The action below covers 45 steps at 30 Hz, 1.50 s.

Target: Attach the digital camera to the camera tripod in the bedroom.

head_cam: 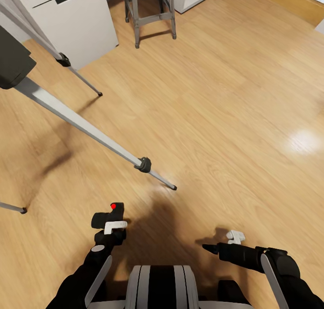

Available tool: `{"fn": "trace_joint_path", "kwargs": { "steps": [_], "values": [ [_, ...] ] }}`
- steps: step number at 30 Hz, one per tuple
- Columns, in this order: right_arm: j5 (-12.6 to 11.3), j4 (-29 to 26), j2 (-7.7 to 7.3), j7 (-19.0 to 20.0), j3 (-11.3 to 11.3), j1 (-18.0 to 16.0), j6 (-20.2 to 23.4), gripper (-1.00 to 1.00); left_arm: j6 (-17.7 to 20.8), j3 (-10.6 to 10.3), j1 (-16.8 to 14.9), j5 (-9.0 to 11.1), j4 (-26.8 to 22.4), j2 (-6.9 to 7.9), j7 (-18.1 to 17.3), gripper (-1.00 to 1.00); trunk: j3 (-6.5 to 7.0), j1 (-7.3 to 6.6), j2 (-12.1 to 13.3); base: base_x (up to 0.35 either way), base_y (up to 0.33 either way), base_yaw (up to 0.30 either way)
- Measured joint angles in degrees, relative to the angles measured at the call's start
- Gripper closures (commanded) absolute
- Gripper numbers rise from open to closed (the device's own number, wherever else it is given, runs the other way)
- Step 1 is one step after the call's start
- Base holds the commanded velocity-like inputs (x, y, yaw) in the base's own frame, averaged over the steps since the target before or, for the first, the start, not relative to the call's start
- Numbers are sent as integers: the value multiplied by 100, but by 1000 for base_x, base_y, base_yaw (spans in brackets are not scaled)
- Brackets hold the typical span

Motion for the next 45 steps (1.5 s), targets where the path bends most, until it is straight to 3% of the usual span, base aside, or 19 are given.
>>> {"fn": "trace_joint_path", "kwargs": {
  "steps": [15, 23, 24, 25, 26, 27, 45],
  "values": [
    [0, -4, -2, 4, 0, 0, 0, -100, -10, 1, 0, 24, -26, 0, 5, 100, 0, 0, 0, 0, 0, 0],
    [0, -8, -3, 18, 0, 0, 0, -100, 185, -4, 0, 44, -846, -8, 149, 100, 0, 0, 0, 0, 0, 0],
    [0, -8, -3, 17, 0, 0, 0, -100, 249, -4, 2, 50, -940, -8, 176, 100, 0, 0, 0, 0, 0, 0],
    [0, -9, -3, 15, 0, 0, 0, -100, 625, -5, 4, 65, -1324, -8, 363, 100, 1, -1, 0, 0, 0, 0],
    [2, 2, -2, 6, 0, 0, 0, -100, 1321, -36, 10, 1103, -1881, -9, 1726, 100, 0, -1, 0, 0, 0, 0],
    [0, 2, -2, 6, 0, 0, 0, -100, 1367, -36, 9, 1098, -1905, -7, 1941, 100, 0, 0, 0, 0, 0, 0],
    [0, 0, -3, 14, 0, 0, 0, -100, 1366, -55, 10, 1154, -1907, -7, 1965, 100, 0, 0, 0, 0, 0, 0]
  ]
}}
